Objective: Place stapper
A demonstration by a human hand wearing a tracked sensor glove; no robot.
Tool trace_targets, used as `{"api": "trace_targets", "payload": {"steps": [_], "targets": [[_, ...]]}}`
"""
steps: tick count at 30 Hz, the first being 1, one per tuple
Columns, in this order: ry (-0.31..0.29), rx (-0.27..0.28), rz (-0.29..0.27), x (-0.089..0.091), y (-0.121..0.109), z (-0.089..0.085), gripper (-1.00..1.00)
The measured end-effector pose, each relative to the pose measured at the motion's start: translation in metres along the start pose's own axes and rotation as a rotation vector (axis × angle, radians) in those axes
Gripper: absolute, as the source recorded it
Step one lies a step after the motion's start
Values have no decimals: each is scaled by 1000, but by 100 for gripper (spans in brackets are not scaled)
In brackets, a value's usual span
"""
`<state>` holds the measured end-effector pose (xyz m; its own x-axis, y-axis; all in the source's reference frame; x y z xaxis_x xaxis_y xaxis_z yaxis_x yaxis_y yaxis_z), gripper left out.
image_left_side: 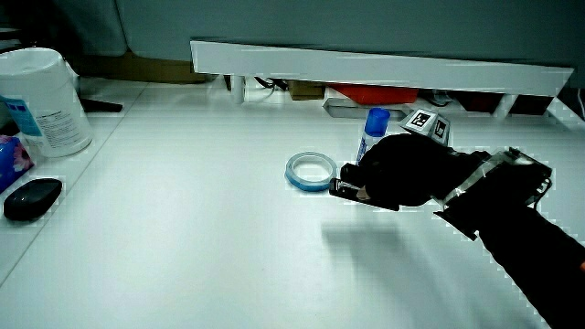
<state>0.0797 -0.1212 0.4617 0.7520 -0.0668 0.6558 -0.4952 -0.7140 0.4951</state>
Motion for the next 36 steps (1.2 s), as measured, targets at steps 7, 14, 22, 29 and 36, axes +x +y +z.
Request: {"api": "trace_targets", "payload": {"steps": [7,14,22,29,36], "targets": [[13,-10,-58,18,13,-15,0],[-1,-39,-108,32,24,-32,0],[55,-45,-114,39,25,-35,-8],[48,-38,-104,44,24,-37,-62],[22,5,-21,23,-1,-17,-100]]}}
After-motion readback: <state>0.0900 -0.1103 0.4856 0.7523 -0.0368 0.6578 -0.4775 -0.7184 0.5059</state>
